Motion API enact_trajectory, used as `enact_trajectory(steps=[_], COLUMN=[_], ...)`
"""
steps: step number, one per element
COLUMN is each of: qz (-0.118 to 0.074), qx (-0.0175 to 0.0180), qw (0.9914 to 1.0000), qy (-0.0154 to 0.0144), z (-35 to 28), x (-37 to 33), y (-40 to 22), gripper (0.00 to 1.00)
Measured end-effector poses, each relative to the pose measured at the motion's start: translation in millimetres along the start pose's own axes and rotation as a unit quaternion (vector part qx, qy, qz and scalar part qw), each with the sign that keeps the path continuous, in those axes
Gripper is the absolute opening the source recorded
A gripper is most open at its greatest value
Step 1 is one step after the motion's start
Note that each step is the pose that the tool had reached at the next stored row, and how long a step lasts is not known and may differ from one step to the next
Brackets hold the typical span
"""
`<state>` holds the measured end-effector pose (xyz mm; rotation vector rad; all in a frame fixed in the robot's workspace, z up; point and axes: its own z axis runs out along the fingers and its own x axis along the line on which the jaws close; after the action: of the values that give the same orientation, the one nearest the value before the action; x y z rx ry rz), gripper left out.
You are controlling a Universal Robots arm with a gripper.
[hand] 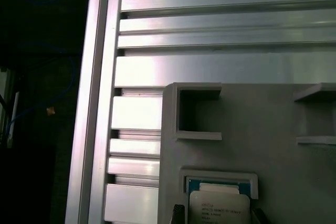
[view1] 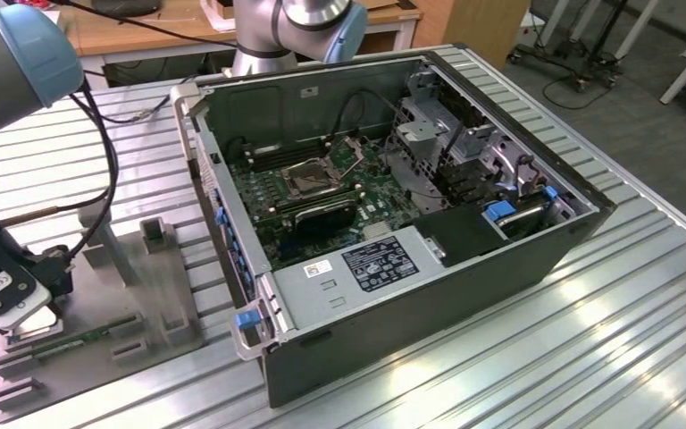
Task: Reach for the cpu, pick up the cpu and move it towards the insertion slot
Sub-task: 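Pick up the cpu and move it towards the insertion slot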
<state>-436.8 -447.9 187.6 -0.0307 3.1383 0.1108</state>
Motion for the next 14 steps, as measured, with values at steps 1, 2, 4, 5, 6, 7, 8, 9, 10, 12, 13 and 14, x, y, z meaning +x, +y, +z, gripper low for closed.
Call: enact_trajectory(steps=[1, 2, 4, 5, 6, 7, 8, 9, 10, 12, 13, 14], qz=[0.0, 0.0, 0.0, 0.0, 0.0, 0.0, 0.0, 0.0, 0.0, 0.0, 0.0, 0.0], qx=[0.0, 0.0, 0.0, 0.0, 0.0, 0.0, 0.0, 0.0, 0.0, 0.0, 0.0, 0.0], qw=[1.0, 1.0, 1.0, 1.0, 1.0, 1.0, 1.0, 1.0, 1.0, 1.0, 1.0, 1.0], qy=[0.0, 0.0001, 0.0, 0.0, 0.0, 0.0, 0.0, 0.0001, 0.0001, 0.0001, 0.0, 0.0], z=[0.4, 0.8, 1.6, 2.0, 2.4, 2.8, 3.2, 3.5, 3.7, 3.9, 4.2, 4.4], x=[0.0, 0.0, 0.0, 0.0, 0.0, 0.0, 0.0, 0.0, 0.0, 0.0, 0.0, 0.0], y=[0.2, 0.3, 0.5, 0.6, 0.6, 0.6, 0.7, 0.7, 0.7, 0.7, 0.7, 0.7], gripper=[0.59, 0.59, 0.59, 0.59, 0.59, 0.59, 0.59, 0.59, 0.59, 0.59, 0.59, 0.59])
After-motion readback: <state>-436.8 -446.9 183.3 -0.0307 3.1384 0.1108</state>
